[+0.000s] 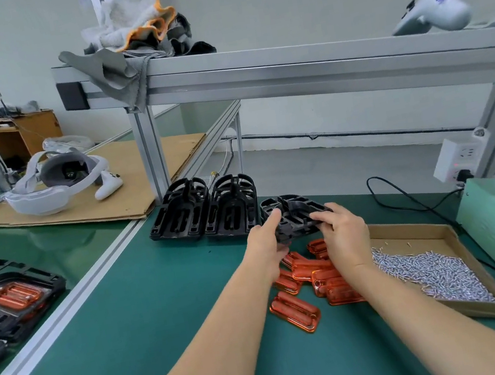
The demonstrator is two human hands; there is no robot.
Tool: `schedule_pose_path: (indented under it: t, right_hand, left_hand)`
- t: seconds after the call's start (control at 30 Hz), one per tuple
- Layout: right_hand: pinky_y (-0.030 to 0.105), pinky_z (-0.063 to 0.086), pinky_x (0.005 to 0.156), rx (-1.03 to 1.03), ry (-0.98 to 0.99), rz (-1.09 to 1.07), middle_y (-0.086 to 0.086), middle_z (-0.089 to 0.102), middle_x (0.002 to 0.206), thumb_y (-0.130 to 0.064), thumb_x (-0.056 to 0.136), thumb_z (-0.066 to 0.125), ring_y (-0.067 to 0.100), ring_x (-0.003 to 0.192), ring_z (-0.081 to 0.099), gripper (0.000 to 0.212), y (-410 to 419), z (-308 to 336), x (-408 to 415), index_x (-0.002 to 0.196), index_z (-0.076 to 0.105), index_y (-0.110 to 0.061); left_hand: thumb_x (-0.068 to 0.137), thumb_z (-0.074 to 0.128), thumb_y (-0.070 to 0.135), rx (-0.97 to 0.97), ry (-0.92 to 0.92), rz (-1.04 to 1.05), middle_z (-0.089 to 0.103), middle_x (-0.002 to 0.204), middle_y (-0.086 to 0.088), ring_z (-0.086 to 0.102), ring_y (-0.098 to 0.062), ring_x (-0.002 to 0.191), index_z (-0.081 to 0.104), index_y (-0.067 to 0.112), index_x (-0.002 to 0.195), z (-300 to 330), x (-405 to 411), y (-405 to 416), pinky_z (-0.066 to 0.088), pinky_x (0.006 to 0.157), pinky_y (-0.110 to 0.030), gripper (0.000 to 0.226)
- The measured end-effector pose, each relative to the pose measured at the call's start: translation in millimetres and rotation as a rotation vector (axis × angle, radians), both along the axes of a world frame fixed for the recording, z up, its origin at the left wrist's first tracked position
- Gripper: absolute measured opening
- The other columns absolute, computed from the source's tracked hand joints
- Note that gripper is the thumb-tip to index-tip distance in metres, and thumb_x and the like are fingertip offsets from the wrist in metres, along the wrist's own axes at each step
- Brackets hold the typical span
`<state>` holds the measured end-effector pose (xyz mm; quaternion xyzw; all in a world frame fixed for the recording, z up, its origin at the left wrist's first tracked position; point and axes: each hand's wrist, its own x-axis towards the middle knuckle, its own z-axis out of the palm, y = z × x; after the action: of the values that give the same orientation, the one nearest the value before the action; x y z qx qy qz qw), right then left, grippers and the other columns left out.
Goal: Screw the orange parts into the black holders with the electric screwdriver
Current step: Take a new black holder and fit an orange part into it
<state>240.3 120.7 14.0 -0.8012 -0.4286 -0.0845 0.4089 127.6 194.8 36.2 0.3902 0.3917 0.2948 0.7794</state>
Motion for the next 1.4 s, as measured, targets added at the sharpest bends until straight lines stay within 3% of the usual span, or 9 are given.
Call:
schedule_pose_path:
  t: [0.1, 0.2, 0.33, 0.43, 0.53, 0.77, 0.97, 1.27, 1.4]
  right_hand:
    - [0.032, 0.042, 0.101, 0.032, 0.005, 0.034, 0.01, 0.06, 0.132, 0.0, 0.09, 0.06, 0.031, 0.118, 0.058, 0.025, -8.6, -1.7, -8.3, 0.105, 0.076, -0.012]
    - [0.026, 0.041, 0.096, 0.067, 0.006, 0.035, 0.005, 0.06, 0.133, 0.0, 0.086, 0.063, 0.027, 0.115, 0.06, 0.027, -16.5, 0.0, -19.6, 0.102, 0.077, -0.016]
    - [0.024, 0.042, 0.095, 0.06, 0.039, 0.17, -0.004, 0.054, 0.135, -0.001, 0.077, 0.062, 0.01, 0.111, 0.054, 0.035, -27.0, 7.4, -41.2, 0.098, 0.078, -0.025]
    - [0.024, 0.042, 0.098, 0.093, 0.053, 0.304, -0.006, 0.05, 0.132, -0.009, 0.075, 0.056, 0.006, 0.116, 0.047, 0.034, -38.2, 13.1, -56.9, 0.096, 0.076, -0.026]
    - [0.008, 0.033, 0.095, 0.135, 0.066, 0.365, -0.009, 0.049, 0.126, -0.014, 0.073, 0.048, 0.003, 0.116, 0.045, 0.035, -46.6, 15.9, -71.3, 0.093, 0.075, -0.023]
    - [0.007, 0.037, 0.088, 0.129, 0.071, 0.456, -0.014, 0.059, 0.11, -0.024, 0.093, 0.061, -0.002, 0.102, 0.055, 0.022, -52.8, 7.5, -94.0, 0.113, 0.066, -0.026]
    - [0.019, 0.045, 0.085, -0.095, 0.291, 0.482, -0.013, 0.059, 0.112, -0.029, 0.087, 0.066, 0.001, 0.09, 0.059, 0.041, -36.0, 0.6, -130.2, 0.127, 0.057, -0.025]
    - [0.029, 0.042, 0.091, -0.319, 0.315, 0.471, -0.002, 0.053, 0.131, -0.033, 0.09, 0.058, 0.016, 0.113, 0.054, 0.048, -14.9, -8.3, -182.7, 0.136, 0.048, -0.022]
    - [0.03, 0.036, 0.097, -0.331, 0.264, 0.447, -0.003, 0.049, 0.137, -0.036, 0.09, 0.058, 0.018, 0.127, 0.043, 0.048, -15.6, -9.7, -192.1, 0.134, 0.048, -0.019]
  left_hand:
    - [0.087, 0.064, 0.005, -0.049, -0.054, 0.055, 0.054, 0.126, -0.023, 0.055, -0.034, 0.113, 0.041, -0.001, 0.136, 4.0, 2.5, 0.4, 0.052, 0.088, -0.045, 0.054]
    - [0.086, 0.056, -0.008, -0.065, -0.089, 0.077, 0.059, 0.1, -0.021, 0.061, -0.029, 0.088, 0.051, -0.005, 0.116, 4.9, -7.7, -2.3, 0.056, 0.061, -0.037, 0.031]
    - [0.088, 0.048, -0.01, -0.038, -0.125, 0.081, 0.062, 0.088, -0.017, 0.061, -0.024, 0.078, 0.055, -0.001, 0.097, 7.5, -36.4, -4.8, 0.056, 0.054, -0.033, 0.015]
    - [0.091, 0.045, -0.008, -0.004, -0.146, 0.058, 0.063, 0.104, -0.021, 0.062, -0.025, 0.086, 0.052, -0.005, 0.12, 11.3, -61.4, -8.1, 0.055, 0.061, -0.033, 0.03]
    - [0.092, 0.044, -0.007, 0.02, -0.153, 0.039, 0.059, 0.122, -0.025, 0.061, -0.027, 0.095, 0.045, -0.004, 0.132, 15.5, -82.7, -13.5, 0.055, 0.066, -0.034, 0.041]
    - [0.091, 0.04, -0.006, 0.097, -0.109, -0.021, 0.068, 0.112, -0.018, 0.064, -0.026, 0.093, 0.06, 0.0, 0.118, 0.9, -139.7, -24.2, 0.054, 0.075, -0.034, 0.034]
    - [0.09, 0.042, -0.007, 0.213, -0.058, 0.008, 0.071, 0.109, -0.012, 0.069, -0.022, 0.089, 0.064, 0.008, 0.114, -22.3, -193.2, -25.2, 0.058, 0.068, -0.029, 0.036]
    - [0.091, 0.046, -0.003, 0.422, 0.281, 0.126, 0.072, 0.108, -0.003, 0.066, -0.021, 0.101, 0.065, 0.02, 0.112, -31.5, -223.5, -16.6, 0.05, 0.091, -0.037, 0.037]
    - [0.092, 0.052, 0.016, 0.567, 0.579, 0.166, 0.04, 0.146, 0.0, 0.034, -0.019, 0.135, 0.054, 0.021, 0.13, -35.6, -220.3, -13.6, 0.029, 0.112, -0.047, 0.038]
